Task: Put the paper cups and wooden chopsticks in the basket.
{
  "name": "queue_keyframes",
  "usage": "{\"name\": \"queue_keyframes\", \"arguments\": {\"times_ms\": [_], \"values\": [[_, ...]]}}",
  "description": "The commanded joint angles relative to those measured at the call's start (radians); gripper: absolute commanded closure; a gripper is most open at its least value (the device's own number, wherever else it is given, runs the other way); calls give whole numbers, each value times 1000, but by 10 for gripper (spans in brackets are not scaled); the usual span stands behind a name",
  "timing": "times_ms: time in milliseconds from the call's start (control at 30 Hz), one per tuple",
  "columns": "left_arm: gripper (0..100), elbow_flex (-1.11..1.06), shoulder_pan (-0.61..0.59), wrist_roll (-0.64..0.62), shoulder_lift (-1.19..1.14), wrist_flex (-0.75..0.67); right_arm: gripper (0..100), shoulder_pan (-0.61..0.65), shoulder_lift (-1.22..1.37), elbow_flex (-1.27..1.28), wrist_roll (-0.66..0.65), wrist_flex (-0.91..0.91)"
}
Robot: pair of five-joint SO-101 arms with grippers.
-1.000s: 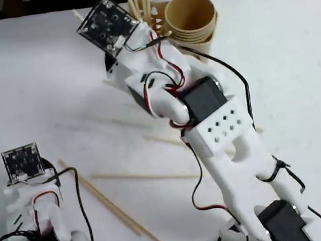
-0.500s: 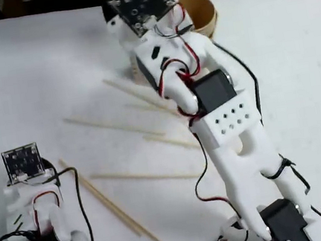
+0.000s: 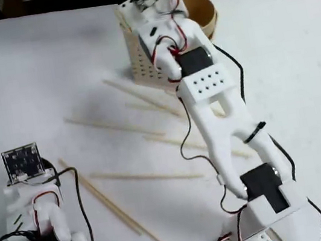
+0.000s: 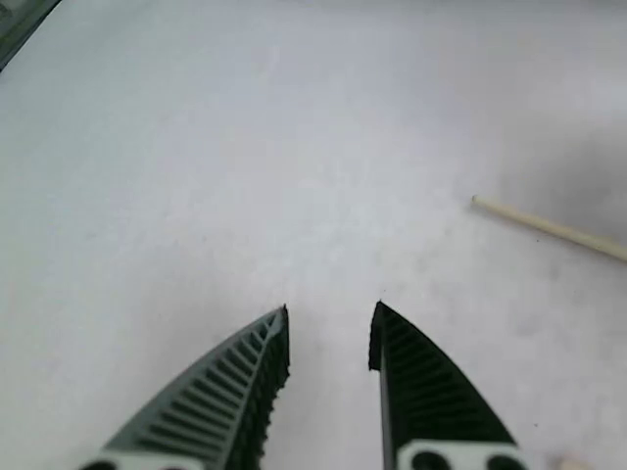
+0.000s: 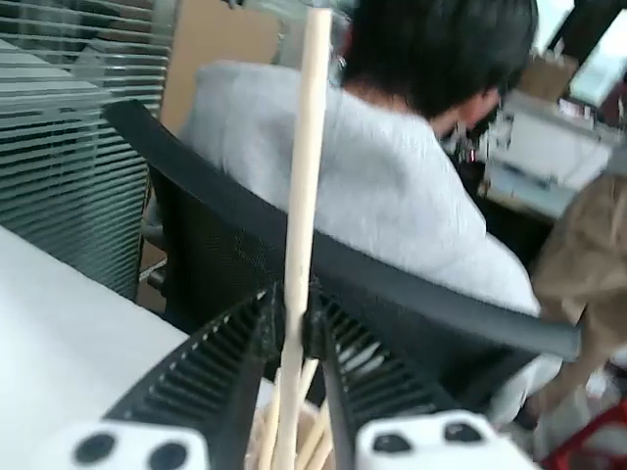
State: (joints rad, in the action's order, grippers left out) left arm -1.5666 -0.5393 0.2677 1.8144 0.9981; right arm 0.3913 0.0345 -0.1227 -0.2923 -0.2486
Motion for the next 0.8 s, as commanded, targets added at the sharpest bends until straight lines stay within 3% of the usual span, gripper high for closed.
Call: {"name": "queue_keyframes", "arguments": {"times_ms": [0, 200, 367, 600, 767], "values": [[849, 3, -1, 12, 12, -6, 950, -31, -16, -14, 89, -19], [849, 3, -1, 12, 12, -6, 796, 1, -111, -9, 97, -226], [849, 3, -1, 12, 12, -6, 837, 48, -246, -8, 87, -466], [849, 3, -1, 12, 12, -6, 972, 51, -384, 3, 87, -846], [849, 3, 1, 12, 12, -8, 975, 51, -426, 110, 87, -961]]}}
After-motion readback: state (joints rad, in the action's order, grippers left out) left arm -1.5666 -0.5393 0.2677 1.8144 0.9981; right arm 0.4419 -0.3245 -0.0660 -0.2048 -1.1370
